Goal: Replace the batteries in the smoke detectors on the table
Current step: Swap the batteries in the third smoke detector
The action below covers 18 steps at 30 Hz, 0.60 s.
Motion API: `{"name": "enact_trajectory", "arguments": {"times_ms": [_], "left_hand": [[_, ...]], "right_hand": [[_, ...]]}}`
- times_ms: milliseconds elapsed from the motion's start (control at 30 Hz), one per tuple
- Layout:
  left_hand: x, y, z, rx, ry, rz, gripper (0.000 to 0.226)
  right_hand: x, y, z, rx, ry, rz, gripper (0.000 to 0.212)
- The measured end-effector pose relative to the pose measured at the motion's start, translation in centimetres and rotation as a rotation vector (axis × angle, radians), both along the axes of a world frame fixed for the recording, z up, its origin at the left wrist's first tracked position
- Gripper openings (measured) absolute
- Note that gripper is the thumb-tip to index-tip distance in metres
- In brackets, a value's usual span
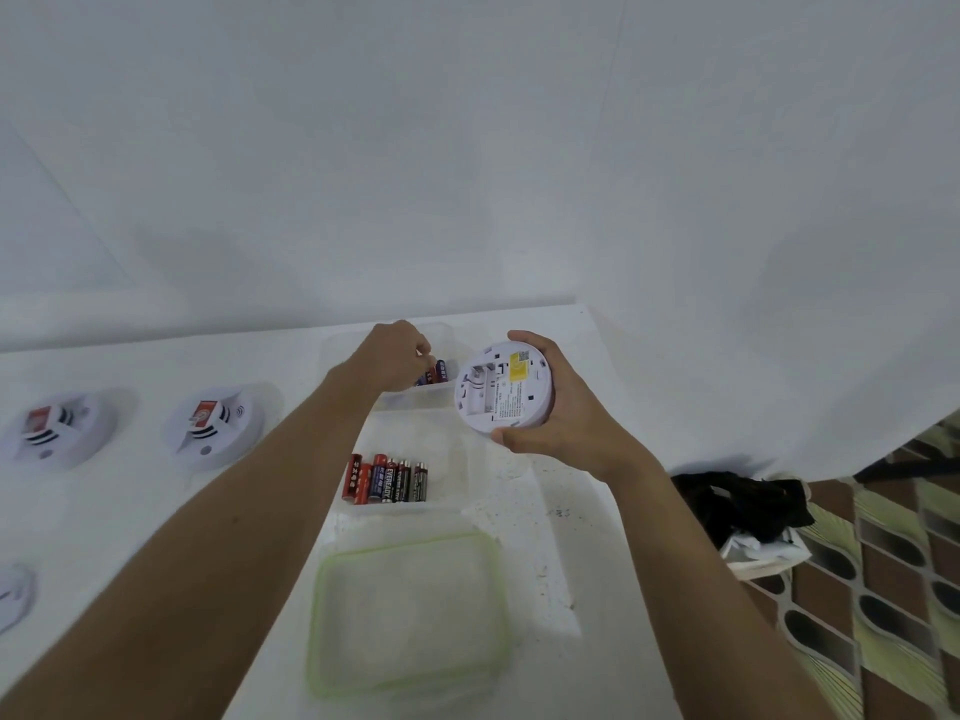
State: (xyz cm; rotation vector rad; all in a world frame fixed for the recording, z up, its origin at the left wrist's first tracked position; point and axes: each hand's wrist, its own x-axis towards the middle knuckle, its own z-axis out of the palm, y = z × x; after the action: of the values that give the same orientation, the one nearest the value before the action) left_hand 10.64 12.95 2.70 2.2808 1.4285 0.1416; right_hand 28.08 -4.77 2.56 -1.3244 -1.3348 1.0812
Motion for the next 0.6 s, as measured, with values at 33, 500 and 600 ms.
{"name": "enact_trajectory", "arguments": {"times_ms": [33, 500, 600], "left_hand": [[0.09, 0.31, -0.18, -0.021, 0.027, -0.008, 0.027], [0.03, 0.36, -0.62, -0.111, -0.019, 0.033, 0.021], [-0.19, 0.12, -0.75, -0.106, -0.109, 0.037, 0.021]], "right_hand": [[0.05, 0.03, -0.05, -0.002, 0.001, 0.0, 0.091], [0.11, -0.24, -0.01, -0.001, -0.003, -0.011, 0.091], [0.06, -0.55, -0.04, -0.002, -0.01, -0.019, 0.091]]}}
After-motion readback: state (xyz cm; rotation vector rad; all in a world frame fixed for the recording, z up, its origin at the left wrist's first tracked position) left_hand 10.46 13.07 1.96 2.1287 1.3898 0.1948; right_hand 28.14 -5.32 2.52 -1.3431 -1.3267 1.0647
